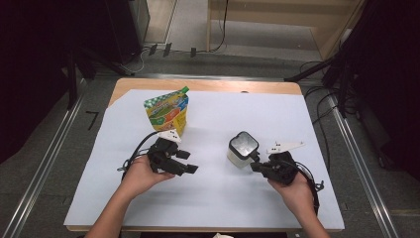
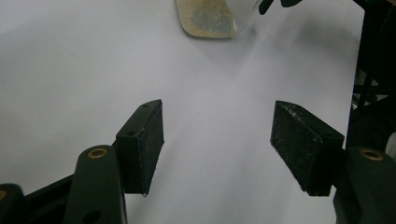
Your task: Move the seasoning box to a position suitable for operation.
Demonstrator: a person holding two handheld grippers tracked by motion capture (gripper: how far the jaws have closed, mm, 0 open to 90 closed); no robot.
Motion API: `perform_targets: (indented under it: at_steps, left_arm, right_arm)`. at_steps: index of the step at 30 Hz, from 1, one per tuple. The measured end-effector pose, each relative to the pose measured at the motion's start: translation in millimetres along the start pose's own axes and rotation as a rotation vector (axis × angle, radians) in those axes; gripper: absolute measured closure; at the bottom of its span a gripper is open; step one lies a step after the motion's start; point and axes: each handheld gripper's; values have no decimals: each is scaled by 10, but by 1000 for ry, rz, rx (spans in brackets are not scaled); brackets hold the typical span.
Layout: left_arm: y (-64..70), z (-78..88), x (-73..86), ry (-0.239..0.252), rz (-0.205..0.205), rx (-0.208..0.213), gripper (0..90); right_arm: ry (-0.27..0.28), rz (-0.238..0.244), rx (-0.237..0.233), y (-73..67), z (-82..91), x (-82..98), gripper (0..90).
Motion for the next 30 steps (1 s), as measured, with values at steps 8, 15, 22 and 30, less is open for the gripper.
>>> perform_targets:
  at_steps: [8, 15, 22, 30]
  left_arm:
    - [0, -6, -1, 0, -2, -3, 354]
    - [9, -46, -14, -12, -12, 2, 354]
    - [18, -81, -32, -9, -21, 7, 354]
    - [35, -143, -113, 10, -61, 7, 353]
  right_arm:
    - [0, -5, 15, 55, 3, -8, 900]
    - [11, -35, 28, 226, 58, -23, 900]
    - [32, -66, 43, 388, 120, -46, 900]
    - [57, -68, 68, 434, 233, -80, 900]
Point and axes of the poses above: each handheld gripper's, and its own axes: z roughly backward along the jaws, x roughly out of its underside, y roughly to its right, and after that the axes turned 9 degrees about -z, right-handed
